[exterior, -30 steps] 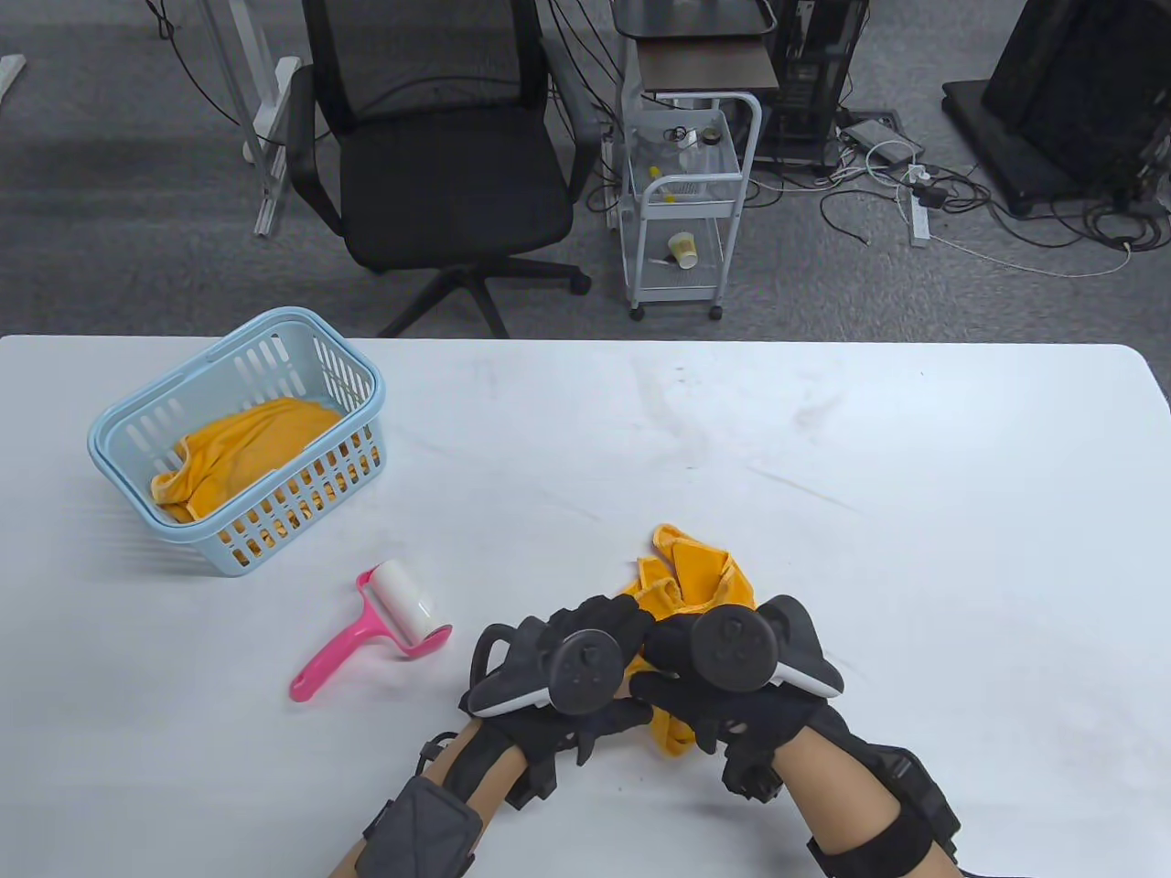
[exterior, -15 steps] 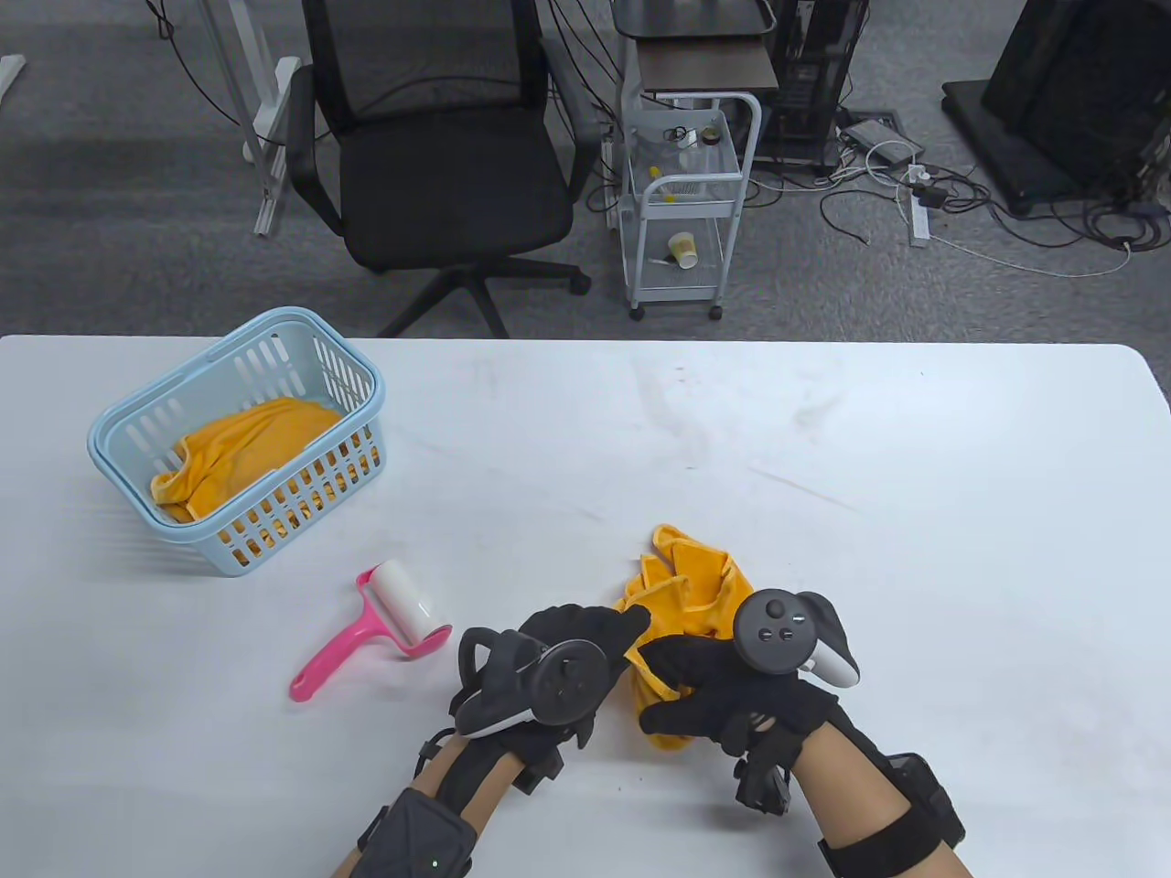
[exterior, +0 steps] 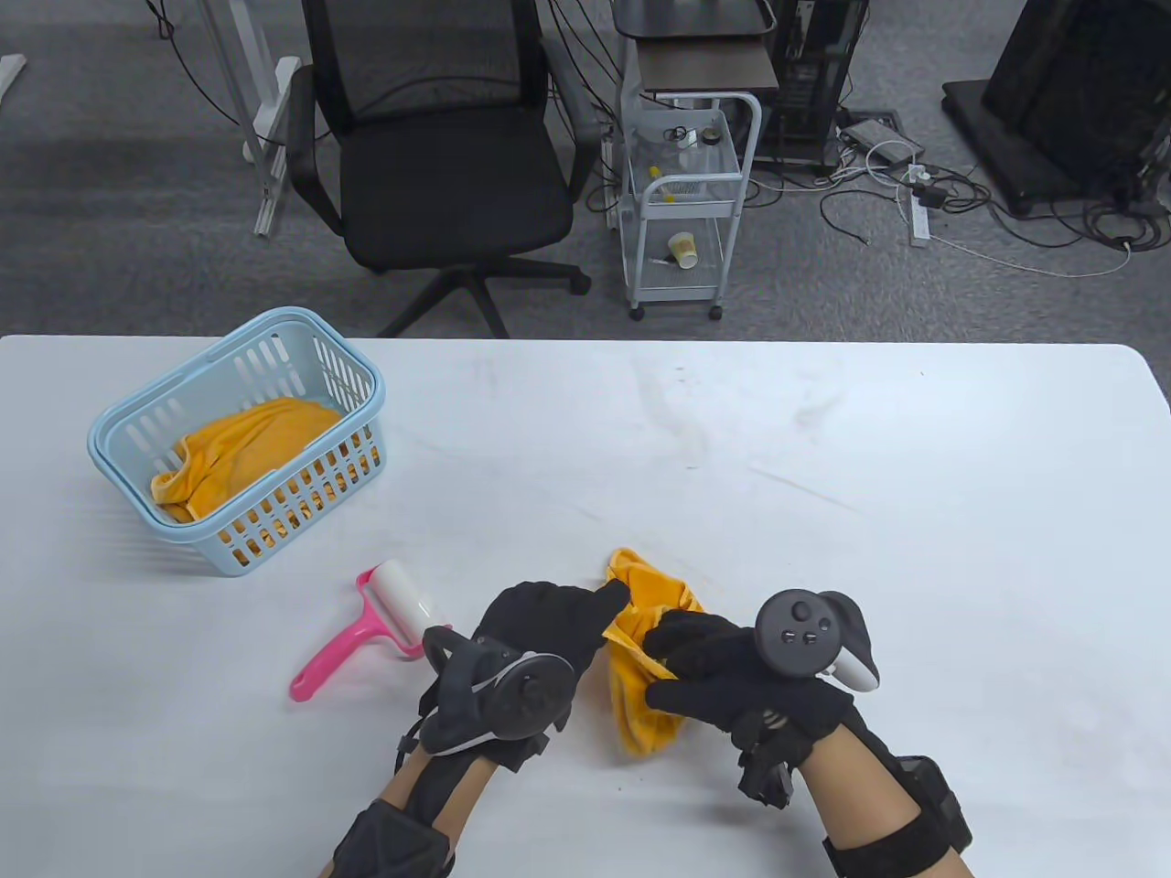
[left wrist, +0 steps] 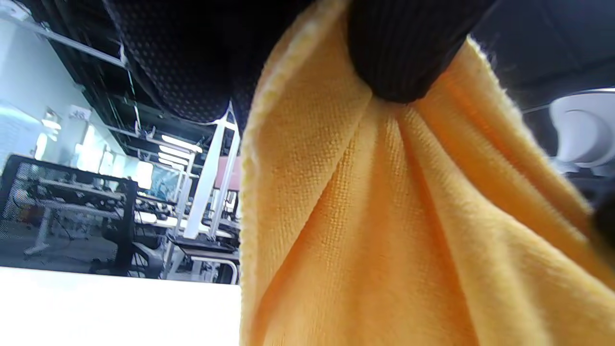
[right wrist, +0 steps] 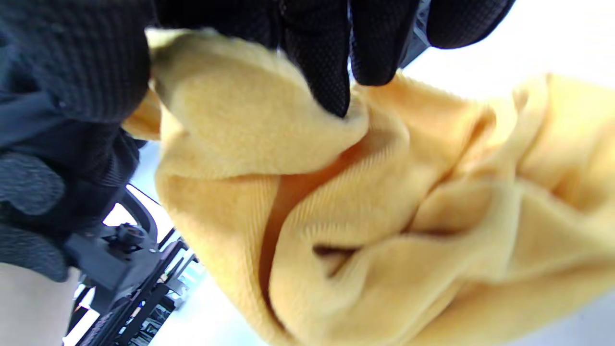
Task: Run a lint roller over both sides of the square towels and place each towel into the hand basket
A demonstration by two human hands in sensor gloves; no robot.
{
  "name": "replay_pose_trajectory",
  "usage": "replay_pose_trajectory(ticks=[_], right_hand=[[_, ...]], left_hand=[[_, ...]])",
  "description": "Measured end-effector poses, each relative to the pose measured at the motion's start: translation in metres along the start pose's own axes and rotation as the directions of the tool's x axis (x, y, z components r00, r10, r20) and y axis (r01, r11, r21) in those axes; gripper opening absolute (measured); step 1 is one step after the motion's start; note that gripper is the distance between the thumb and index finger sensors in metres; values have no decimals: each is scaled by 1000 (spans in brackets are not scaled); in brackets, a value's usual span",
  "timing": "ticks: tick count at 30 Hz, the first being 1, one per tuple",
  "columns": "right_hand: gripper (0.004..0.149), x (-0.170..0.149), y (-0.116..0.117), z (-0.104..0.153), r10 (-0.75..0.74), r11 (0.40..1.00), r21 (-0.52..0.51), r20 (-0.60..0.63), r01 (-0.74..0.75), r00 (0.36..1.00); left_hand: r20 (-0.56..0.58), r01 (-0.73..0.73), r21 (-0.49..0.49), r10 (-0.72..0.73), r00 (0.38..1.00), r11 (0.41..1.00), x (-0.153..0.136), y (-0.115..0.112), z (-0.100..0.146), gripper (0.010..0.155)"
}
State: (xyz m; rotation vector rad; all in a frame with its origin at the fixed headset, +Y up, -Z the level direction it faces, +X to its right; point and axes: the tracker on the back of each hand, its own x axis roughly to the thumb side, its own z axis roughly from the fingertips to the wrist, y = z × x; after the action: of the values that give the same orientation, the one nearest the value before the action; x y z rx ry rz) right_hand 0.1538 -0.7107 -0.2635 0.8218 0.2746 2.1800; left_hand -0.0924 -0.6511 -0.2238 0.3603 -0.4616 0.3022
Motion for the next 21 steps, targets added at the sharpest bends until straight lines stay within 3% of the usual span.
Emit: replay_pose_trajectory(ticks=[2, 6, 10, 13, 19, 21], right_hand=[[47, 2, -5, 2, -53, 999, 11, 54, 53, 997], [43, 2, -6, 1, -142, 986, 96, 69, 135, 988], [44, 1, -4, 1, 16, 978, 208, 15, -19, 1000], [43, 3, -5, 1, 127, 966, 229, -13, -121, 992], [44, 6, -44, 11, 189, 977, 116, -78, -180, 979], [46, 8, -67, 19, 306, 952, 64, -130, -300, 943]], left_hand=[[-24, -9, 19, 10, 1000, 1000, -5, 6, 0, 40], [-42, -55, 36, 56, 998, 998, -13, 14, 0, 41], [-63, -58, 88, 64, 996, 994, -19, 27, 2, 40], [-93, -80, 131, 92, 991, 988, -26, 39, 3, 40], [-112, -96, 155, 114, 987, 983, -34, 64, -1, 40], [-113, -65, 160, 84, 990, 985, -32, 77, -5, 40]])
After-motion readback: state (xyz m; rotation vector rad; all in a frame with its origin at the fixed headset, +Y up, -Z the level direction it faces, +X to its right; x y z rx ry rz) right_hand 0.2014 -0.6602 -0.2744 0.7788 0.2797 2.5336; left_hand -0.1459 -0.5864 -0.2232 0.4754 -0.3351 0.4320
